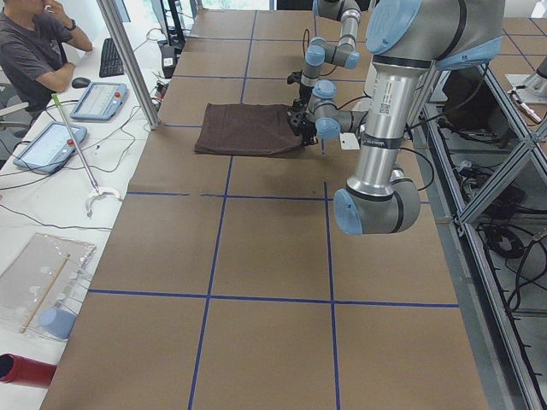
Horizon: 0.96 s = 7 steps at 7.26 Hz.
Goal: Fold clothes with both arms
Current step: 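Grasp the near corners of the shirt with both grippers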
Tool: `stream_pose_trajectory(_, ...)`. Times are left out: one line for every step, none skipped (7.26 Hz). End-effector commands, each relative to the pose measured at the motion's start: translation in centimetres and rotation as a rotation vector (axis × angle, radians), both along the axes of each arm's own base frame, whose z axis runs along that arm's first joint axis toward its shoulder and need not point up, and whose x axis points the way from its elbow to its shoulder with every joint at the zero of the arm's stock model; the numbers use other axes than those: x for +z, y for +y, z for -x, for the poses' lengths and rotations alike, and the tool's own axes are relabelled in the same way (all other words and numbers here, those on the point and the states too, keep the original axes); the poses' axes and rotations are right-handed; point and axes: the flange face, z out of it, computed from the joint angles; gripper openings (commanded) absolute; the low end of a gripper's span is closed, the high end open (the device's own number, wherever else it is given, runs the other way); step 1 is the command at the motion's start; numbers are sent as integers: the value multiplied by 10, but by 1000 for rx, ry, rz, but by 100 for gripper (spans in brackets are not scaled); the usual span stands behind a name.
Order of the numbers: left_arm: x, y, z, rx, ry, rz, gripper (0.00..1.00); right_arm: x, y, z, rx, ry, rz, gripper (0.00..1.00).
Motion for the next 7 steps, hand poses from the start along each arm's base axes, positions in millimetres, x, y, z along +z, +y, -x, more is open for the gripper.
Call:
stream_pose_trajectory(1, 0, -1, 0, -3, 1, 0, 1, 4, 2, -3, 2, 4, 100)
stream_pose_trajectory(0, 0, -1, 0, -1, 0, 0, 1, 4, 2, -1, 5, 7, 90)
stream_pose_trajectory(0, 0, -1, 0, -1, 0, 0, 0, 4, 2, 2, 2, 12, 42)
stream_pose_trajectory(2, 0, -1, 0, -4, 1, 0, -1, 5, 3, 0, 4, 12, 15)
stream_pose_trajectory(1, 0, -1, 0, -3, 1, 0, -2, 5, 3, 0, 3, 11, 3)
stream_pose_trajectory(2, 0, -1, 0, -4, 1, 0, -5, 4, 2, 2, -2, 11, 0)
stream_pose_trajectory(2, 0, -1, 0, -4, 1, 0, -6, 2, 2, 5, -4, 11, 0)
